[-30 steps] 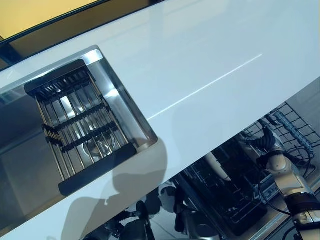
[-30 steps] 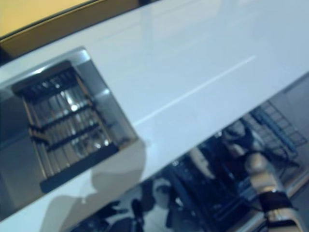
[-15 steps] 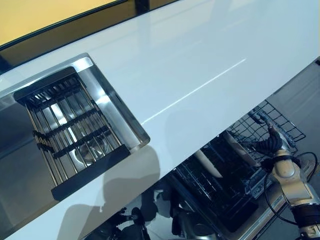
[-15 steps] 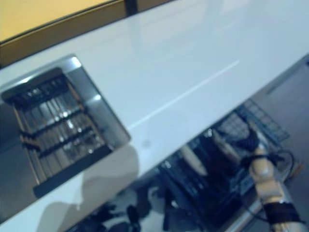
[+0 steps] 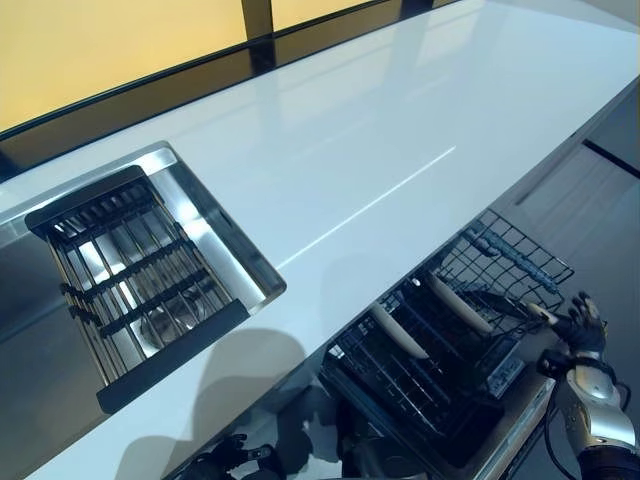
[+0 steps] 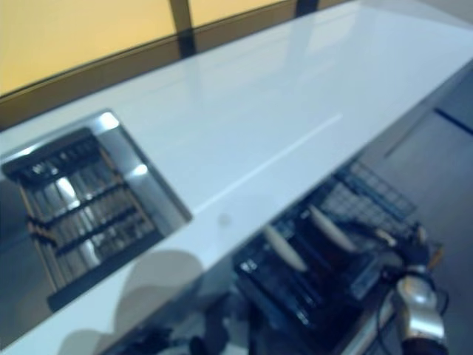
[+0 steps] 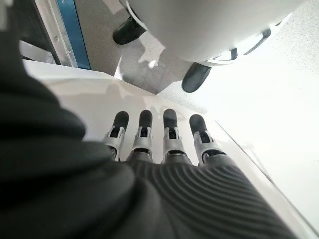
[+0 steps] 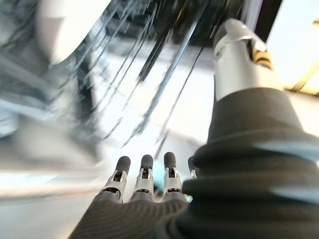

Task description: Take plates into dishwasher

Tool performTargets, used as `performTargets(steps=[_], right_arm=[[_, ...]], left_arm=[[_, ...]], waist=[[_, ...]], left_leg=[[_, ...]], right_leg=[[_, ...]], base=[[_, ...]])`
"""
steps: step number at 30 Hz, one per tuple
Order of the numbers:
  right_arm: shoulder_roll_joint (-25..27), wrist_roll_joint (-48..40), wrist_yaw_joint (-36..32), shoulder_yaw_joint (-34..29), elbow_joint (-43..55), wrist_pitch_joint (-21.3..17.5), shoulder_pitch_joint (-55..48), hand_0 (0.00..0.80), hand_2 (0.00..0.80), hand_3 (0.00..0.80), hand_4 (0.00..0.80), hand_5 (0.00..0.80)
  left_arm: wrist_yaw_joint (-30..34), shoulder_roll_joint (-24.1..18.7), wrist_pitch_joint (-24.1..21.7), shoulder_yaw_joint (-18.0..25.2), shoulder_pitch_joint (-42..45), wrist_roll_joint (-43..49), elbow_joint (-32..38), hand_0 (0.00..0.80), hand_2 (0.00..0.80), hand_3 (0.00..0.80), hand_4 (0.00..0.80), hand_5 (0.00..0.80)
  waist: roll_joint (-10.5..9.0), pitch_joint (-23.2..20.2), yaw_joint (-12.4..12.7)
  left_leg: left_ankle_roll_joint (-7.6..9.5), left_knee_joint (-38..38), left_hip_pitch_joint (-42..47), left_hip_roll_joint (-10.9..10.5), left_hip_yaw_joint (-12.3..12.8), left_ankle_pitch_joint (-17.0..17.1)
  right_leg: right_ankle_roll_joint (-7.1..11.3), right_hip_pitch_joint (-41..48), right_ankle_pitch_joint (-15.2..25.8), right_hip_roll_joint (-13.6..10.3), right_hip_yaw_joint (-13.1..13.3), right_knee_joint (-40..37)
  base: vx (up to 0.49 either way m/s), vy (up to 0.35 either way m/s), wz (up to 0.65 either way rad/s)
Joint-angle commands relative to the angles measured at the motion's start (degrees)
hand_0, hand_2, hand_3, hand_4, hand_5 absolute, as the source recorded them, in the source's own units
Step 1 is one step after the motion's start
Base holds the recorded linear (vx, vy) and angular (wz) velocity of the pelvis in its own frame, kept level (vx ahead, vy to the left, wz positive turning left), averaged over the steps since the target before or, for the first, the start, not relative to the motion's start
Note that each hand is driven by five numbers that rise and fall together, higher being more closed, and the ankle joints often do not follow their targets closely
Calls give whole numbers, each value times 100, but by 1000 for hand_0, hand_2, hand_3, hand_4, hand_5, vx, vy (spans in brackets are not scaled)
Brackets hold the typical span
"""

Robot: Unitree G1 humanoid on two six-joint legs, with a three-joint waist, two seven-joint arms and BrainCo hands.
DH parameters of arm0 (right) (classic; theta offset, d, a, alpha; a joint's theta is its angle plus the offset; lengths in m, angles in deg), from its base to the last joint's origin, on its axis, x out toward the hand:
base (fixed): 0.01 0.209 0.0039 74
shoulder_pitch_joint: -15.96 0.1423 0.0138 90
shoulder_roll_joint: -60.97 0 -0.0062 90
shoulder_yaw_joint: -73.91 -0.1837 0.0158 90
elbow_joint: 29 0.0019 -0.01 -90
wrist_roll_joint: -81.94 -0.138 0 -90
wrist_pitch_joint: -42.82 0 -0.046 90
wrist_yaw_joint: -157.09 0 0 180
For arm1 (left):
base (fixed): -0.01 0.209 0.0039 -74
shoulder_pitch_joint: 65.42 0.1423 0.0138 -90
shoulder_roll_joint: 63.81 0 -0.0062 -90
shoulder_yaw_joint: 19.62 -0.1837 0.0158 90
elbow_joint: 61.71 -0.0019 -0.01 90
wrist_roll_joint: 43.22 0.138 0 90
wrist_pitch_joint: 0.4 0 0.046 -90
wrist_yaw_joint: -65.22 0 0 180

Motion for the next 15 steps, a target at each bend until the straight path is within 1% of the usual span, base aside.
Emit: performTargets(steps=[1,2,5,9,10,12,15], right_arm=[[98,-714,133,-393,-408,-345,174,0,0,0,0,0],[79,-830,206,-394,-559,-290,183,0,0,0,0,0],[39,-988,406,-424,-1028,-328,224,0,0,0,0,0],[54,-957,917,-540,-1571,-570,321,0,0,0,0,0],[70,-993,1054,-580,-1663,-565,331,0,0,0,0,0],[89,-1077,1020,-675,-1833,-574,338,0,0,0,0,0],[120,-1268,650,-671,-1962,-441,354,0,0,0,0,0]], left_arm=[[-316,-255,-332,148,-724,-305,-275,0,0,0,0,0],[-321,-265,-339,119,-744,-312,-280,0,0,0,0,0],[-321,-287,-346,45,-831,-346,-266,0,0,0,0,0],[-369,-273,-414,-79,-935,-450,-265,0,0,0,0,0],[-375,-276,-422,-109,-957,-479,-240,0,0,0,0,0],[-391,-254,-402,-149,-1017,-494,-211,0,0,0,0,0],[-384,-237,-361,-206,-1133,-591,-139,0,0,0,0,0]], waist=[[16,-138,-68],[30,-132,-70],[90,-97,-74],[215,-30,-100],[253,-6,-108],[317,32,-134],[485,137,-191]], left_leg=[[-116,-12,-275,269,0,250],[-120,-12,-289,272,-1,261],[-128,-12,-332,279,-12,288],[-140,-12,-397,265,-38,319],[-145,-12,-420,256,-52,327],[-156,-12,-460,242,-64,340],[-162,-12,-551,213,-73,386]], right_leg=[[668,372,-649,-352,117,432],[663,360,-640,-350,117,426],[656,316,-635,-353,113,436],[648,227,-646,-379,125,483],[646,197,-654,-393,132,506],[646,140,-665,-423,140,546],[638,-22,-736,-513,149,714]], base=[[-34,-56,-4],[-38,-56,-4],[-51,-61,-4],[-66,-38,-1],[-83,-8,-1],[-83,4,1],[-111,44,-1]])
